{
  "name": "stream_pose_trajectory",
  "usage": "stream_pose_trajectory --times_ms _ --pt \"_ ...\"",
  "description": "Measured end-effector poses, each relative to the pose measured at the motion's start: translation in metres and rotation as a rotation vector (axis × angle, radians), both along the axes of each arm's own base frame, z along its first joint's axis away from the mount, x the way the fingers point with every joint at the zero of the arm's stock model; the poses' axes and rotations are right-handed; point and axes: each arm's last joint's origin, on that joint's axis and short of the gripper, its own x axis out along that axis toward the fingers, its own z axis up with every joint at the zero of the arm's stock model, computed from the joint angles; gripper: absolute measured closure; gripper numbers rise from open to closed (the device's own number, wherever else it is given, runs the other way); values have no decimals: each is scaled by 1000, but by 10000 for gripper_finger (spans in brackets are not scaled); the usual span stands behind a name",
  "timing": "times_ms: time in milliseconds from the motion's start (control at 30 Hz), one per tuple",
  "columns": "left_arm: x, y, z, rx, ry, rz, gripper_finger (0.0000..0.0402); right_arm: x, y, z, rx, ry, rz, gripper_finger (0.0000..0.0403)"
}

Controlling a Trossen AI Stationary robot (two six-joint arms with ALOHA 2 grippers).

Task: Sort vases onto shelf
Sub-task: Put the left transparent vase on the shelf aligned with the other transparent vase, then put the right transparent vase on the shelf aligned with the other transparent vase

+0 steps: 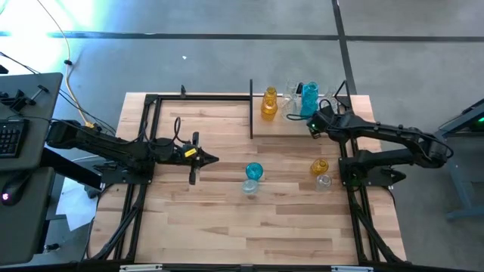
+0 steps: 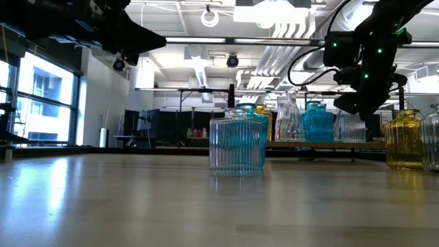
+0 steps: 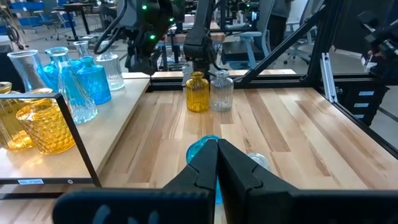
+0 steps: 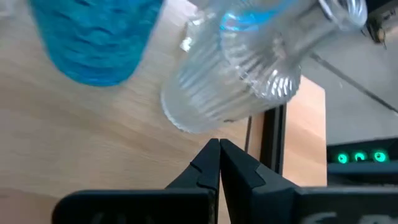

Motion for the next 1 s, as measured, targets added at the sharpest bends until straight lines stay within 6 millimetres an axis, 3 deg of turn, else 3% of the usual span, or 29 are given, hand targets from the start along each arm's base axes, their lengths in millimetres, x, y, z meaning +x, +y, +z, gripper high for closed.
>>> stream_pose_trajectory --times_ms 367,800,1000 --pt "0 0 0 -1 2 1 401 4 -12 -5 -64 12 -67 399" --pt "0 0 0 6 3 0 401 6 -9 -5 -86 23 -52 399" --pt "0 0 0 6 2 0 401 19 8 17 3 -14 27 399"
